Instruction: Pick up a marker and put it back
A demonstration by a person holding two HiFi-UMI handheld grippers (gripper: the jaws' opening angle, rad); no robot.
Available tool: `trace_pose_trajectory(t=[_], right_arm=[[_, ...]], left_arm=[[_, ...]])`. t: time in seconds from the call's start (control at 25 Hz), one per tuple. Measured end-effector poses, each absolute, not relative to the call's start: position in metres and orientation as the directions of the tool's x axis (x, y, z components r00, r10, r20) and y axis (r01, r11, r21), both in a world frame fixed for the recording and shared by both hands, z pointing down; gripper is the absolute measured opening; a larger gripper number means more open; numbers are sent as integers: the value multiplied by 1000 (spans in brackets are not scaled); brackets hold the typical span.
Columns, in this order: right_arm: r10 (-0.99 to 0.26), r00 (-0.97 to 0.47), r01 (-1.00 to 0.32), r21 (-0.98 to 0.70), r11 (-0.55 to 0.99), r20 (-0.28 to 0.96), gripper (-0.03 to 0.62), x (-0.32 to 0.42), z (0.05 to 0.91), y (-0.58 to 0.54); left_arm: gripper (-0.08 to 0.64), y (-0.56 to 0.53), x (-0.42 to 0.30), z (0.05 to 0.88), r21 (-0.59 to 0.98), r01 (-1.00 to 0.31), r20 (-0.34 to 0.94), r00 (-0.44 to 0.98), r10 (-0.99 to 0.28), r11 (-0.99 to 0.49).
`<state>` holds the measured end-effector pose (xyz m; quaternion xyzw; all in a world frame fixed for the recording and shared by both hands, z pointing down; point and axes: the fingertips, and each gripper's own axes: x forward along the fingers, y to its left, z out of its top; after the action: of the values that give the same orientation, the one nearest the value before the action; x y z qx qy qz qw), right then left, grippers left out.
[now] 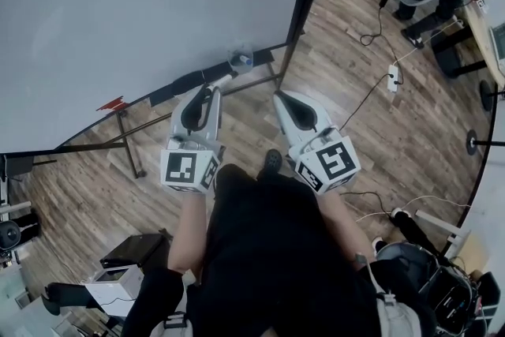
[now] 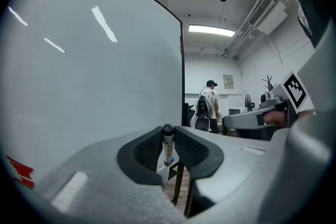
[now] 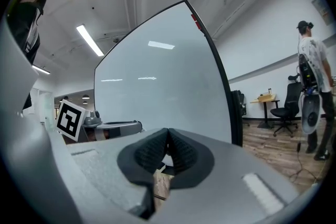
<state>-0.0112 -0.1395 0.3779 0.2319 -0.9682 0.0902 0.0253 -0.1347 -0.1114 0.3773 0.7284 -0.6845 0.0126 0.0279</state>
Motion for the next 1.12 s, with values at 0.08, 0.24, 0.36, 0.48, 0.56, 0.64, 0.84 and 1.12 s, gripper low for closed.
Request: trace_pose_trajectory(t=[0.08,0.24,0.36,0.48,0.56,0.64,0.84,1.12], right_arm=[[-455,-885,-465,-172,868,98,2,-14,381,-146],[-492,-863,-505,-181,844,114,2,-21,385,-154],[-532,-838,-545,-181,818,121,2,-24,384,-159],[-576,-808,-589,-181,788,124,2,-26,380,-163],[-599,-791,-612,-176,771,127,2,-29,379,-164],[-617,-776,-631,-171,756,135,2,-32,382,-162],[-664,-731,-683,-164,712,160,2,-29,387,-157],[-732,-659,-752,-151,642,172,2,-17,388,-159]], left_arm=[[80,-119,-138,379,24,-997,60,73,-996,-71],[80,-137,-147,385,18,-993,77,117,-990,-116],[80,-153,-152,391,12,-988,91,156,-983,-156],[80,-168,-156,396,5,-979,108,204,-973,-205],[80,-179,-158,399,-7,-972,112,234,-966,-236],[80,-188,-159,406,-14,-964,120,263,-957,-266],[80,-200,-160,426,-20,-947,151,314,-937,-320],[80,-218,-157,452,-40,-926,196,361,-912,-375]])
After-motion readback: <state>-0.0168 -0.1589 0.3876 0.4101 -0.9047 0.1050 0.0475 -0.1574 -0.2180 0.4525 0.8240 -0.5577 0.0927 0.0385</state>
